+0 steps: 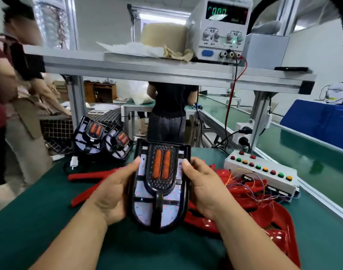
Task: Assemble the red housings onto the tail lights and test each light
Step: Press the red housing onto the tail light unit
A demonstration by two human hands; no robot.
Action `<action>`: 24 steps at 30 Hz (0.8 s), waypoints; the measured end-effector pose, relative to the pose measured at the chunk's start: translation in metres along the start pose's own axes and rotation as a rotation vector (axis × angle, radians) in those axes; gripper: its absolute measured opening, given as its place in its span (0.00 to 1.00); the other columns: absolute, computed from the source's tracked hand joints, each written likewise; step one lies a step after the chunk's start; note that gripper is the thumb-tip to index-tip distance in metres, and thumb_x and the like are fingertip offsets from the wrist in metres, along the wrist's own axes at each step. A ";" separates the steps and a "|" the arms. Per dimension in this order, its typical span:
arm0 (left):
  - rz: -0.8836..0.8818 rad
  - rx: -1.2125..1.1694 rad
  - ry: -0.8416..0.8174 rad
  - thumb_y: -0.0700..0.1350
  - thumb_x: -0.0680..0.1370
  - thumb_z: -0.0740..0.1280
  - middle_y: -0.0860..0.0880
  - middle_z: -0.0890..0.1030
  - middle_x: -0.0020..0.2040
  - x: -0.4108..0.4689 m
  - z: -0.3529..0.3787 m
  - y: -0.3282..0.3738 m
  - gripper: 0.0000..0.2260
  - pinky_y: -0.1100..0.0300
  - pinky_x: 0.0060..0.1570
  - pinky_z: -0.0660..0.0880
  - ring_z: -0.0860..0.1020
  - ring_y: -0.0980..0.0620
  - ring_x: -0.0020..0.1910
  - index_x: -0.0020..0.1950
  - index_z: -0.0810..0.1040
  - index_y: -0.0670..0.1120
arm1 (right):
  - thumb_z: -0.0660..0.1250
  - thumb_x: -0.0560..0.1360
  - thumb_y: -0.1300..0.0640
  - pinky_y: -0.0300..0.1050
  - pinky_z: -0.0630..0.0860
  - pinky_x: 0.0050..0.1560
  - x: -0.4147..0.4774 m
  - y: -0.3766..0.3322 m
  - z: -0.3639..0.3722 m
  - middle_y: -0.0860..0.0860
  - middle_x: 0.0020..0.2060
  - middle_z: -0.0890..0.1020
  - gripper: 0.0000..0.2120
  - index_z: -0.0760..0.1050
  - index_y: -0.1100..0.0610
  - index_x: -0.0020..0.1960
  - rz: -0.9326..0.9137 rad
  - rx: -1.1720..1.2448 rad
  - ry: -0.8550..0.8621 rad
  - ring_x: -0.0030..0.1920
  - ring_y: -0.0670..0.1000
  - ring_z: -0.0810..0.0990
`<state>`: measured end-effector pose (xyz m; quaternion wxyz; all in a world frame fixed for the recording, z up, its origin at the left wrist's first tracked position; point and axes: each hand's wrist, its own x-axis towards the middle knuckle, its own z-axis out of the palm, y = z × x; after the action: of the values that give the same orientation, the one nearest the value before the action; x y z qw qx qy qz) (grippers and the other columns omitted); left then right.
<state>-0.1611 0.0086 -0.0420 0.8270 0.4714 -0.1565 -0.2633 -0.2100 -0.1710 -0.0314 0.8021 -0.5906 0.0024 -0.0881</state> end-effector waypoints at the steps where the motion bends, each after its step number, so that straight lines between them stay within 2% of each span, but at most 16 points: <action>1: -0.026 0.022 0.007 0.51 0.75 0.62 0.39 0.84 0.55 0.001 0.002 -0.003 0.19 0.52 0.45 0.82 0.84 0.43 0.52 0.57 0.84 0.41 | 0.62 0.80 0.56 0.44 0.79 0.40 -0.003 -0.001 0.001 0.53 0.43 0.85 0.07 0.75 0.57 0.55 0.015 -0.044 -0.024 0.40 0.50 0.82; 3: -0.041 0.031 0.085 0.46 0.73 0.66 0.36 0.83 0.54 0.003 0.005 -0.008 0.20 0.48 0.42 0.82 0.84 0.40 0.49 0.60 0.81 0.37 | 0.61 0.81 0.54 0.42 0.80 0.40 -0.008 -0.011 -0.003 0.51 0.44 0.85 0.09 0.78 0.57 0.54 0.012 -0.186 -0.060 0.40 0.49 0.83; 4: -0.037 0.007 0.110 0.46 0.72 0.66 0.35 0.83 0.53 0.003 0.005 -0.010 0.20 0.48 0.40 0.82 0.85 0.39 0.47 0.59 0.81 0.36 | 0.62 0.81 0.53 0.39 0.80 0.40 -0.011 -0.020 -0.009 0.51 0.43 0.85 0.10 0.80 0.56 0.52 -0.021 -0.311 -0.052 0.40 0.46 0.83; 7: -0.015 -0.147 0.147 0.49 0.74 0.65 0.37 0.85 0.47 0.002 0.002 -0.009 0.16 0.49 0.33 0.81 0.85 0.41 0.41 0.45 0.87 0.39 | 0.69 0.76 0.51 0.36 0.78 0.36 -0.024 -0.053 -0.034 0.49 0.34 0.84 0.08 0.81 0.55 0.43 -0.061 -0.780 -0.075 0.33 0.44 0.80; 9: 0.046 -0.251 0.140 0.52 0.76 0.63 0.39 0.85 0.47 0.003 -0.002 -0.007 0.18 0.48 0.34 0.82 0.85 0.41 0.43 0.42 0.88 0.42 | 0.73 0.73 0.49 0.38 0.76 0.36 -0.028 -0.061 -0.043 0.49 0.31 0.83 0.09 0.82 0.54 0.39 0.075 -1.225 -0.219 0.32 0.43 0.79; 11: 0.090 -0.308 0.120 0.52 0.74 0.63 0.39 0.85 0.49 0.003 -0.006 -0.006 0.17 0.47 0.36 0.82 0.85 0.41 0.46 0.43 0.88 0.43 | 0.74 0.69 0.46 0.39 0.75 0.35 -0.029 -0.054 -0.039 0.49 0.33 0.82 0.10 0.82 0.53 0.41 0.260 -1.592 -0.362 0.35 0.45 0.80; 14: 0.122 -0.345 0.092 0.50 0.73 0.63 0.40 0.86 0.49 0.002 -0.010 -0.008 0.16 0.47 0.37 0.82 0.85 0.42 0.47 0.43 0.88 0.43 | 0.74 0.69 0.49 0.38 0.69 0.31 -0.027 -0.038 -0.026 0.52 0.38 0.79 0.13 0.81 0.57 0.46 0.327 -1.888 -0.444 0.39 0.51 0.76; 17: 0.170 -0.375 0.090 0.50 0.73 0.63 0.41 0.86 0.48 0.001 -0.012 -0.007 0.16 0.47 0.36 0.82 0.85 0.42 0.46 0.42 0.88 0.43 | 0.73 0.70 0.53 0.39 0.70 0.37 -0.023 -0.027 -0.023 0.57 0.44 0.81 0.13 0.81 0.60 0.51 0.332 -1.972 -0.432 0.41 0.52 0.74; 19: 0.208 -0.396 0.100 0.49 0.73 0.62 0.41 0.86 0.48 0.000 -0.011 -0.005 0.16 0.48 0.36 0.82 0.85 0.43 0.46 0.42 0.88 0.44 | 0.72 0.70 0.55 0.38 0.69 0.34 -0.023 -0.024 -0.025 0.55 0.42 0.79 0.11 0.81 0.58 0.50 0.316 -1.940 -0.433 0.41 0.53 0.75; 21: 0.231 -0.401 0.138 0.50 0.74 0.62 0.42 0.86 0.49 -0.001 -0.010 -0.003 0.16 0.48 0.36 0.82 0.85 0.43 0.46 0.43 0.88 0.45 | 0.70 0.69 0.55 0.39 0.70 0.36 -0.023 -0.027 -0.032 0.52 0.42 0.80 0.09 0.80 0.55 0.49 0.284 -1.797 -0.413 0.43 0.52 0.78; 24: 0.269 -0.403 0.217 0.51 0.79 0.60 0.42 0.86 0.49 0.001 -0.010 -0.003 0.18 0.50 0.37 0.82 0.85 0.44 0.47 0.42 0.88 0.46 | 0.70 0.72 0.51 0.40 0.73 0.41 -0.021 -0.041 -0.050 0.45 0.43 0.80 0.05 0.78 0.50 0.47 0.163 -1.542 -0.332 0.42 0.45 0.77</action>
<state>-0.1565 0.0135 -0.0496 0.9437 0.2975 -0.0726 -0.1248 -0.2417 -0.2265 -0.0100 0.1606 -0.9831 -0.0135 0.0865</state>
